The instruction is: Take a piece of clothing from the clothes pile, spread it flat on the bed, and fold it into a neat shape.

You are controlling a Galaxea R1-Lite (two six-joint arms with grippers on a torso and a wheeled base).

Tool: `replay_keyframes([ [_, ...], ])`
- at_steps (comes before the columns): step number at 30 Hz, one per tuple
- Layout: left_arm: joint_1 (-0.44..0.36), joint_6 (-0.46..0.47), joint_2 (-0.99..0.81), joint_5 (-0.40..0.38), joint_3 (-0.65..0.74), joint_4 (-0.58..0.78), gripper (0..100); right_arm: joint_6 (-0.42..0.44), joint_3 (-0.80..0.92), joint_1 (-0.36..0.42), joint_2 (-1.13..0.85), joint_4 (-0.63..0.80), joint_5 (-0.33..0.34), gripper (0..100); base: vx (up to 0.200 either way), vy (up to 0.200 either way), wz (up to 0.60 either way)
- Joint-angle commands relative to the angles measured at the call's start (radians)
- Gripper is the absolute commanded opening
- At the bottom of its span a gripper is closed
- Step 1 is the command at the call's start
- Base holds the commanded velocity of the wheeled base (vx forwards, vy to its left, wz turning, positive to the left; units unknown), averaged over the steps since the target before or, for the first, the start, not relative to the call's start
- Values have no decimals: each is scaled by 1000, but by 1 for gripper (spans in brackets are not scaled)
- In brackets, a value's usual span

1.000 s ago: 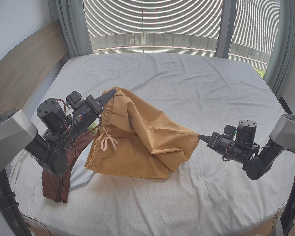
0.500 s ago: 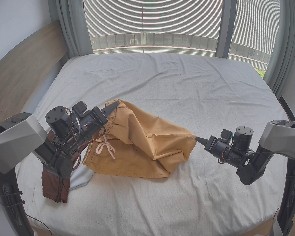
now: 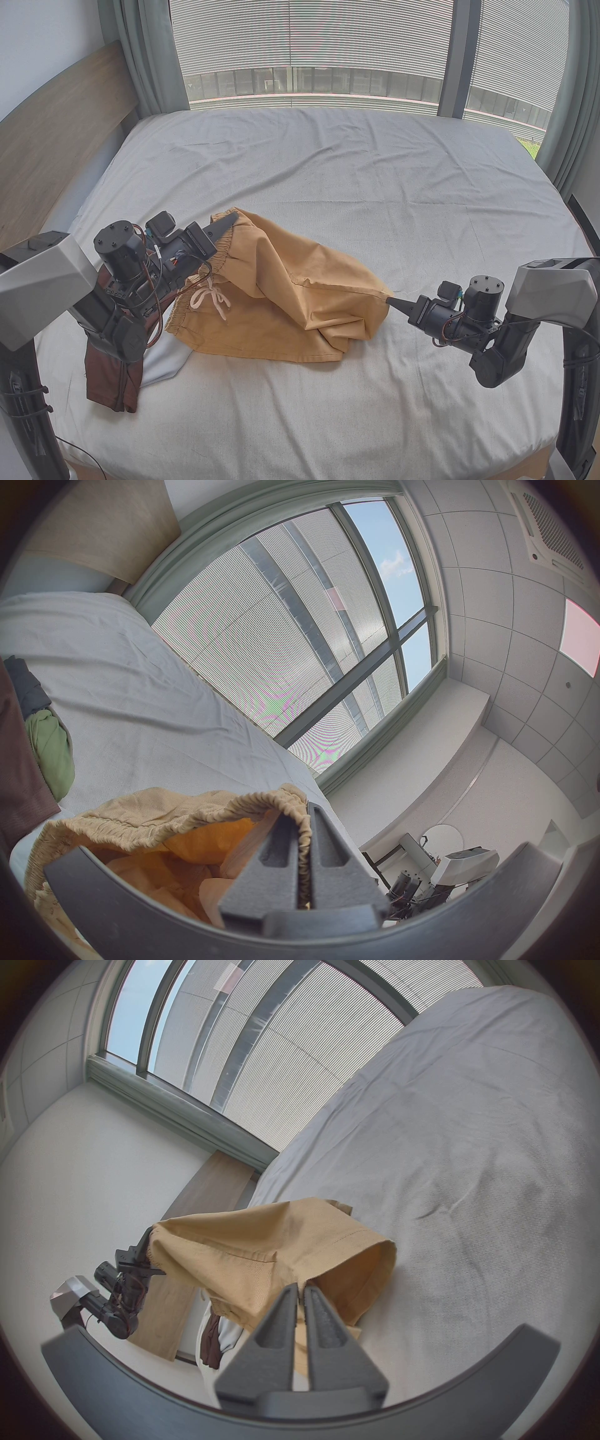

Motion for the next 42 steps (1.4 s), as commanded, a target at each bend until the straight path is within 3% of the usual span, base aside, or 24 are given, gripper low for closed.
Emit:
replay_keyframes([
  [1, 0, 0, 0, 0, 0, -2, 0, 9, -12, -2, 29, -26, 33, 100, 0, 0, 0],
  [24, -2, 1, -4, 1, -2, -2, 0, 41, -215, 39, 127, -29, 35, 100, 0, 0, 0],
  [28, -2, 1, -4, 1, -2, -2, 0, 41, -235, 55, 128, 29, 33, 100, 0, 0, 0],
  [41, -3, 1, -4, 1, -2, -3, 0, 41, -271, 59, 141, 27, 24, 100, 0, 0, 0],
  [42, -3, 1, -4, 1, -2, -2, 0, 41, -274, 58, 145, 27, 24, 0, 0, 0, 0],
])
